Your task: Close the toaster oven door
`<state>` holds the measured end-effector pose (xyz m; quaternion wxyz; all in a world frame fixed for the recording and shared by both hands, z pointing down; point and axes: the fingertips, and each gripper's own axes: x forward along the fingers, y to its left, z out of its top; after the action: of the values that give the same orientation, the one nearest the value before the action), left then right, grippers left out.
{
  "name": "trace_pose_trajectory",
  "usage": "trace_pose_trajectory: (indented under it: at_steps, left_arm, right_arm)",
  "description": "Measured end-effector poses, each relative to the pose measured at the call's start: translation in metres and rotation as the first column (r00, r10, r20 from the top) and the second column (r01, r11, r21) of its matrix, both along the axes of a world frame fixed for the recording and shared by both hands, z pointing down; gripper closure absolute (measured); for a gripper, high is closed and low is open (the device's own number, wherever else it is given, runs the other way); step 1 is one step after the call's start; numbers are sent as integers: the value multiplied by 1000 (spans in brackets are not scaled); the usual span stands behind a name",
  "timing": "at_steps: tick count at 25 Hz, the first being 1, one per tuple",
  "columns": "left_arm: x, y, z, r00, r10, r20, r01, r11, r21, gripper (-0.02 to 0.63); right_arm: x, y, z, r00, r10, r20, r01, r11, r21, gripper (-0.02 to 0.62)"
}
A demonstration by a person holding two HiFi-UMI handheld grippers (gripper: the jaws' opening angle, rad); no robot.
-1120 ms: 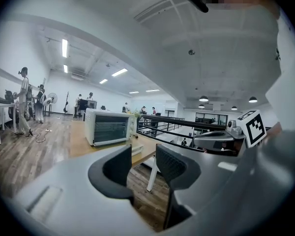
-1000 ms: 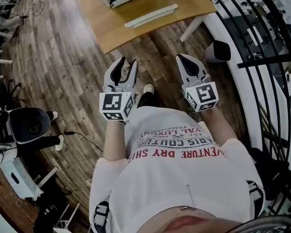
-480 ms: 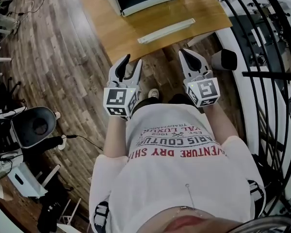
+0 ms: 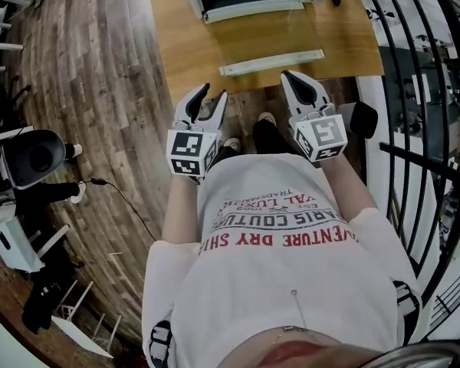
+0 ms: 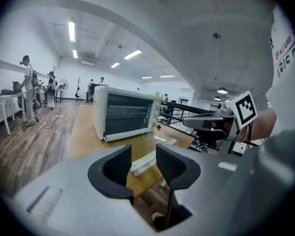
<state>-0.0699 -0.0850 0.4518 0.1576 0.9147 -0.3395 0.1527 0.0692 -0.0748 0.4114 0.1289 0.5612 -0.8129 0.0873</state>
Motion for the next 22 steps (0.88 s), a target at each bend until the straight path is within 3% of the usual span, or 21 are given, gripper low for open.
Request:
trace_pose_trajectory:
  at_steps: [5, 11, 17, 22]
  left_arm:
    - [15, -6, 36, 994, -103, 36, 105, 992, -74, 460]
    - [27, -12, 98, 969, -232, 90, 244, 955, -171, 460]
    - [31, -27, 139, 939, -318, 127, 339, 917, -211, 460]
    - [39, -39, 158, 926, -345, 155, 372, 904, -212, 460]
  right_arm:
    - [22, -26, 23, 995, -91, 34, 93, 994, -52, 606]
    - [43, -48, 57, 979, -200, 34, 202, 974, -105, 607]
    - [48, -60, 83, 955, -296, 14, 295, 947, -130, 607]
    - [52, -71, 96, 940, -340, 15, 339, 930, -144, 606]
